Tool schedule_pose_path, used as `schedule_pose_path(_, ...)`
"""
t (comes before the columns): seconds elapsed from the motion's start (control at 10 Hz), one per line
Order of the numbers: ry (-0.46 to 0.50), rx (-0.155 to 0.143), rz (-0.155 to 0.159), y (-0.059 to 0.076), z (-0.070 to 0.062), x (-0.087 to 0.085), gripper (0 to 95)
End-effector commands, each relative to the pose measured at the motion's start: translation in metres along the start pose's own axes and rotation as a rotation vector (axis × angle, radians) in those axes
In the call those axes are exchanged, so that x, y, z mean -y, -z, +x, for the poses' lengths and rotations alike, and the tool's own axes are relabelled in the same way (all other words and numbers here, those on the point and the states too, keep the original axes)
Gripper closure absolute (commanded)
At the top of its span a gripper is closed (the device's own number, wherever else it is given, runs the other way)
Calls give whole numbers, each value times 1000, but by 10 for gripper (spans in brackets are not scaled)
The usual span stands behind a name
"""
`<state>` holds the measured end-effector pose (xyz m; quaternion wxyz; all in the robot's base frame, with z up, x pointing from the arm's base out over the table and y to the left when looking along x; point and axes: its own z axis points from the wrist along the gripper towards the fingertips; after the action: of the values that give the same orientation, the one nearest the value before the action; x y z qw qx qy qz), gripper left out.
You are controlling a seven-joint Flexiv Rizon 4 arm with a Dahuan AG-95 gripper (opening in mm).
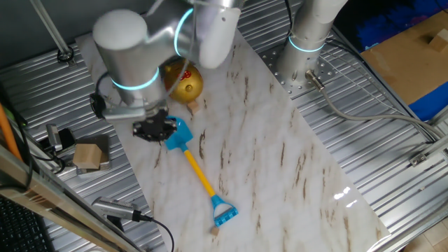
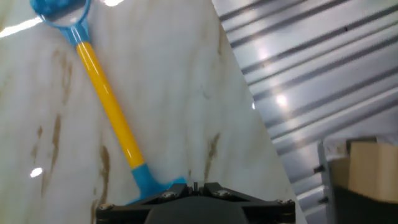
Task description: Use a shovel to scoop up an object
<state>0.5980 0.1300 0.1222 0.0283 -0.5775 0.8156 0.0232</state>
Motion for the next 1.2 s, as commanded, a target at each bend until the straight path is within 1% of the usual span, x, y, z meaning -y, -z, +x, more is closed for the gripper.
schedule_pose_path(0.1, -9, -1, 4, -6, -10, -6, 760)
schedule_pose_path(0.6, -17, -13, 12, -19, -35, -27, 760)
schedule_pose_path(0.7, -18, -22, 17, -22, -41, -32, 760)
schedule_pose_path(0.9, -15, -28, 19, -24, -47, -37, 760)
schedule_pose_path(1.0, -1, -27, 19, -26, -53, -42, 760)
schedule_pose_path(1.2, 7, -21, 19, -26, -53, -43, 760)
